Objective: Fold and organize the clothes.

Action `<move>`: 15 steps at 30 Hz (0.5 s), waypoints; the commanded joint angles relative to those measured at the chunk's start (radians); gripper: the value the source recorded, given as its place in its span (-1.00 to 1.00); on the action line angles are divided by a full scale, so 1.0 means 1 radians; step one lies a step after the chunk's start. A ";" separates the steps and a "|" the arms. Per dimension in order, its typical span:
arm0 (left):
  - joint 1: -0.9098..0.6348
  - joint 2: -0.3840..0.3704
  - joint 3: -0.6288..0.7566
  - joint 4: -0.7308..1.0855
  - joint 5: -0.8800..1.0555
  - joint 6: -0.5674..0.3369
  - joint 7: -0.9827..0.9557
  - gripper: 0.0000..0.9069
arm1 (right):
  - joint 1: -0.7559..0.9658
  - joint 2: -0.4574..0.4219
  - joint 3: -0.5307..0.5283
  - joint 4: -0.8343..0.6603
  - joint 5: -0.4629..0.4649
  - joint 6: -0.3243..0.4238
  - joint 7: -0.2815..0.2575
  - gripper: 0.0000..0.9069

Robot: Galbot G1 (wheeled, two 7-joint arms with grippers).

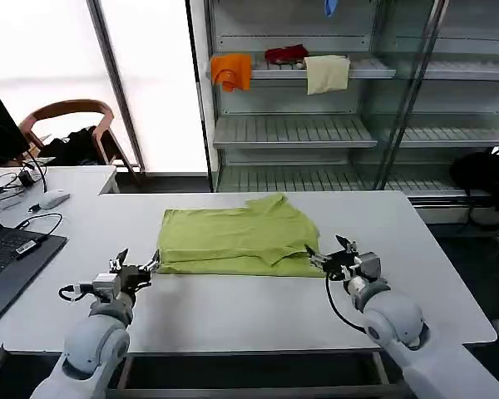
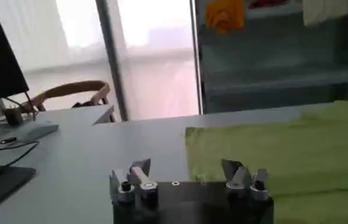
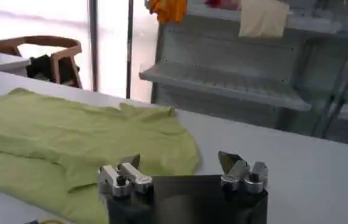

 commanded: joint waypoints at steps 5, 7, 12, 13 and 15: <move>0.059 -0.002 -0.033 -0.009 -0.068 0.014 0.079 1.00 | -0.099 -0.024 0.029 0.024 0.008 0.097 -0.020 1.00; 0.047 -0.009 -0.031 0.019 -0.082 0.008 0.081 1.00 | -0.092 -0.018 0.022 0.008 0.009 0.094 -0.021 0.93; 0.017 -0.017 -0.025 0.073 -0.093 -0.001 0.098 1.00 | -0.072 -0.001 0.011 -0.018 0.007 0.071 -0.026 0.84; 0.014 -0.018 -0.024 0.081 -0.092 -0.001 0.099 1.00 | -0.067 0.001 0.009 -0.025 0.007 0.071 -0.026 0.82; 0.004 -0.022 -0.022 0.105 -0.092 -0.002 0.099 1.00 | -0.062 0.004 0.005 -0.035 0.008 0.071 -0.025 0.76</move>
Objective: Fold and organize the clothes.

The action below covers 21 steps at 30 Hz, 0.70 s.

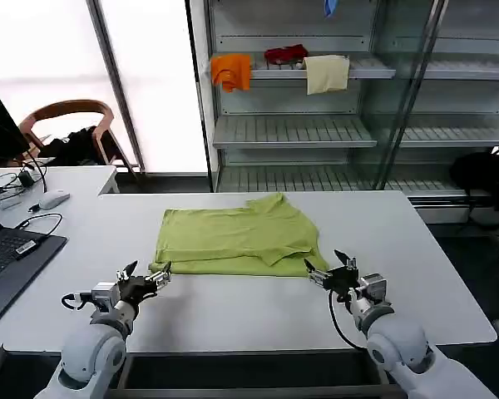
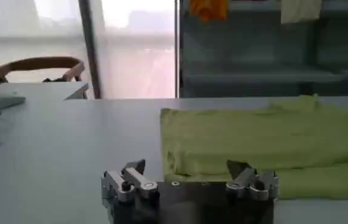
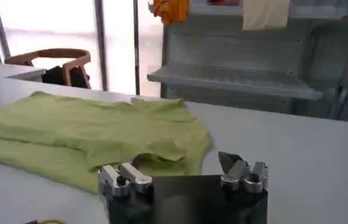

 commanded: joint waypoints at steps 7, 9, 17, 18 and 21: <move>-0.006 -0.002 -0.005 0.069 -0.025 -0.005 0.026 0.76 | -0.018 0.005 -0.002 -0.022 0.003 0.018 -0.007 0.38; -0.009 -0.002 -0.004 0.069 -0.025 -0.005 0.026 0.71 | -0.018 0.007 -0.004 -0.025 0.003 0.017 -0.009 0.33; -0.016 -0.007 0.002 0.083 -0.019 -0.010 0.030 0.67 | -0.009 0.015 -0.009 -0.054 0.008 0.012 -0.011 0.20; -0.018 -0.007 0.004 0.086 -0.018 -0.010 0.029 0.67 | -0.009 0.016 -0.010 -0.056 0.008 0.008 -0.011 0.20; -0.022 -0.008 0.006 0.091 -0.017 -0.010 0.030 0.29 | -0.007 0.017 -0.013 -0.068 0.011 -0.012 -0.013 0.11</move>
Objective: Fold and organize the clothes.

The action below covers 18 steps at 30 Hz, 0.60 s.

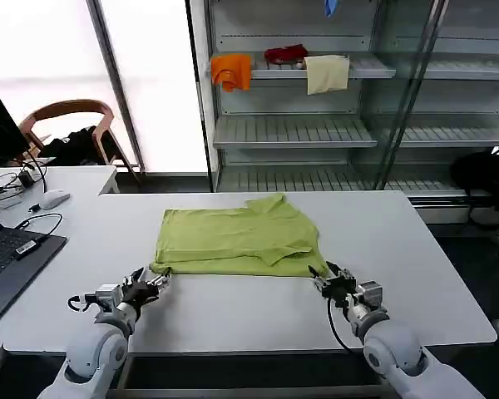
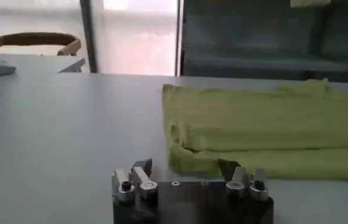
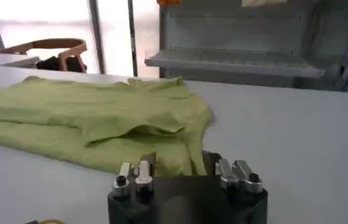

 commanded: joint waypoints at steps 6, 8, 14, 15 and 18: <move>-0.003 0.001 0.002 0.017 -0.004 0.000 0.007 -0.96 | 0.003 0.002 -0.002 -0.010 -0.001 -0.011 -0.006 -1.00; -0.003 0.001 0.005 0.014 -0.005 0.001 0.008 -0.96 | 0.005 0.001 -0.003 -0.005 -0.002 -0.014 -0.014 -1.00; -0.003 0.002 0.009 0.015 -0.002 -0.003 0.017 -1.00 | 0.006 -0.003 -0.001 0.004 -0.011 -0.010 -0.017 -1.00; -0.002 0.003 0.010 0.015 0.000 -0.008 0.017 -1.00 | 0.006 -0.004 -0.001 0.005 -0.011 -0.009 -0.017 -1.00; -0.002 0.007 0.013 0.005 0.007 -0.021 0.021 -1.00 | 0.006 -0.008 0.001 0.006 -0.011 -0.009 -0.016 -1.00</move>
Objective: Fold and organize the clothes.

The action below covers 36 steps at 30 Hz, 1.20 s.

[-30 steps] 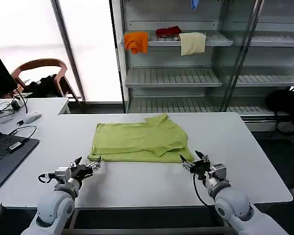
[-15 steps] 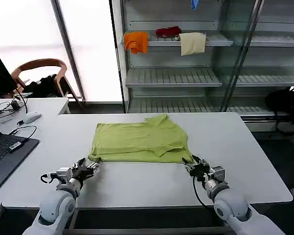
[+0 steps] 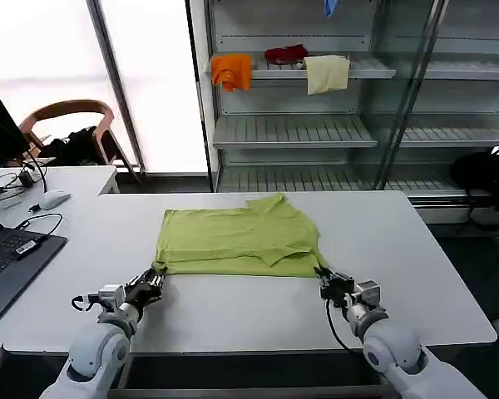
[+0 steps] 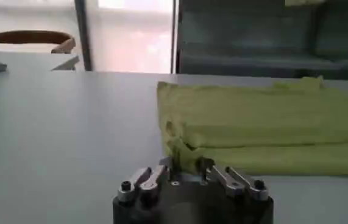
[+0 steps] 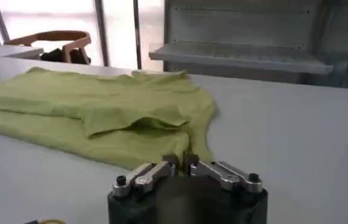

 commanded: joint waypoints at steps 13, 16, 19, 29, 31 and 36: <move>0.047 0.034 0.005 -0.099 -0.007 -0.011 -0.063 -1.00 | -0.016 -0.046 0.004 0.058 0.024 -0.039 -0.002 -1.00; 0.077 0.043 0.001 -0.166 -0.014 0.010 -0.110 -1.00 | -0.033 -0.088 0.003 0.111 0.054 -0.060 -0.004 -1.00; 0.121 0.048 0.001 -0.224 -0.016 0.040 -0.170 -1.00 | -0.050 -0.128 0.004 0.154 0.082 -0.085 -0.007 -1.00; 0.347 0.062 -0.046 -0.399 -0.004 0.024 -0.267 -1.00 | -0.166 -0.279 0.052 0.282 0.171 -0.008 -0.017 -1.00; 0.395 0.056 -0.056 -0.440 0.000 0.020 -0.276 -1.00 | -0.205 -0.289 0.064 0.304 0.172 0.020 -0.009 -1.00; 0.506 0.033 -0.053 -0.523 0.043 -0.002 -0.334 -0.98 | -0.342 -0.311 0.106 0.398 0.161 0.036 0.008 -1.00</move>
